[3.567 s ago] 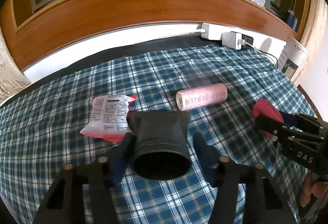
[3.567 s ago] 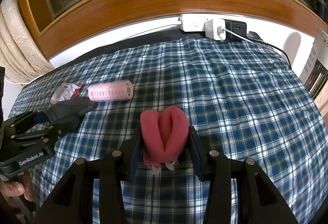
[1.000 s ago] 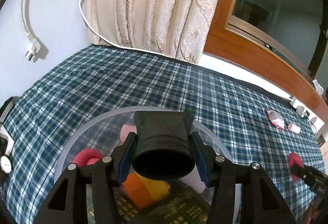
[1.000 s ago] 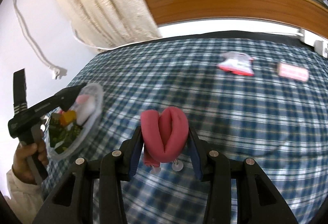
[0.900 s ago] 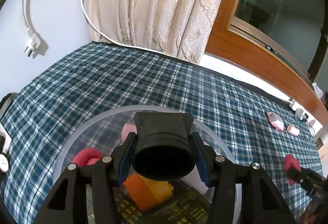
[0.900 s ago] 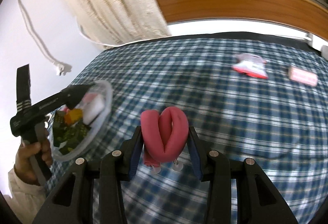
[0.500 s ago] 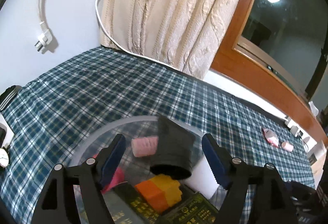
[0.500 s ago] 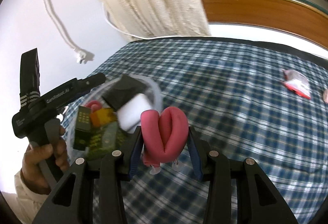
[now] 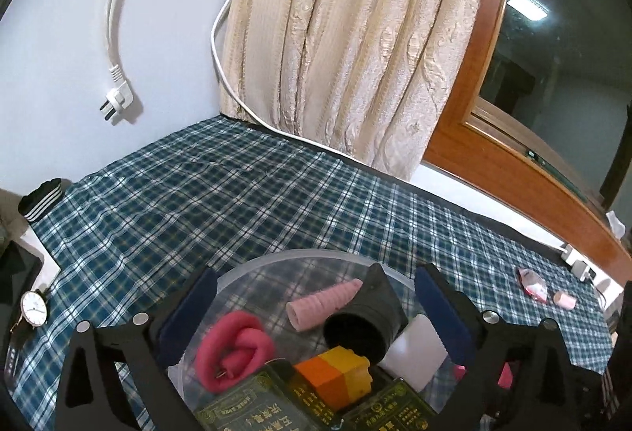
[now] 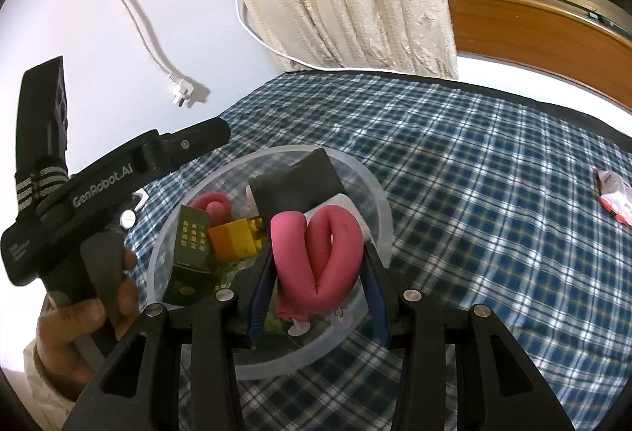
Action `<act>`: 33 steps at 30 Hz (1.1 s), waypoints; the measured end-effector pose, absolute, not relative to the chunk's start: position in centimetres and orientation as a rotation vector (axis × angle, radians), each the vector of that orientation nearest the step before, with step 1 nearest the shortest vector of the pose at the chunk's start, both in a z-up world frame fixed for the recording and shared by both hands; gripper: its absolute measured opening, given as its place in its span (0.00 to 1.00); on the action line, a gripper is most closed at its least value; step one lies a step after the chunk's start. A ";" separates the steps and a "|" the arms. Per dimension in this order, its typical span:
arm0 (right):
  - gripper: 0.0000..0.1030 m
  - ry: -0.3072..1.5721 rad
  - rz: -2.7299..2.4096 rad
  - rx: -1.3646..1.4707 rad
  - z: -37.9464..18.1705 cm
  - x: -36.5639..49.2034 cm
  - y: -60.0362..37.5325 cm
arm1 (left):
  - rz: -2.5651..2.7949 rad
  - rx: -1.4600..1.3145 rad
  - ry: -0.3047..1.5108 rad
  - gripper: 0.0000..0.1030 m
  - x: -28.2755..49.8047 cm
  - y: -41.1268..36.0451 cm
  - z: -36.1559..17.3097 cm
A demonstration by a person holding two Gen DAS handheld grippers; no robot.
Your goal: Organize objects
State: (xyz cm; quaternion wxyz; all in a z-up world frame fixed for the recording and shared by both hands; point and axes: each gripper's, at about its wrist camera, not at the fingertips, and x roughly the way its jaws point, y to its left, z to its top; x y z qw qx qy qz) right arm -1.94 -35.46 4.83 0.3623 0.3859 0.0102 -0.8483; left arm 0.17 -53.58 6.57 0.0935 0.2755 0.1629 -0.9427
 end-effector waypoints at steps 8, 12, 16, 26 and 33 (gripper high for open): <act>0.52 -0.005 -2.155 1.018 4.2 -2.6 -35.8 | -2.799 0.833 0.484 0.99 0.1 -53.3 6.4; 0.58 0.004 -2.185 0.986 4.6 -2.2 -35.4 | -2.791 0.839 0.487 0.99 0.1 -53.3 6.3; 0.58 -0.007 -2.212 0.970 4.9 -2.0 -34.6 | -2.786 0.847 0.477 0.99 0.0 -53.2 6.2; 0.59 0.089 -2.275 1.004 3.6 -2.4 -34.8 | -2.780 0.858 0.472 0.99 -0.2 -53.1 6.0; 0.60 0.049 -2.258 0.987 3.9 -2.3 -34.2 | -2.786 0.867 0.454 0.99 -0.3 -52.6 5.9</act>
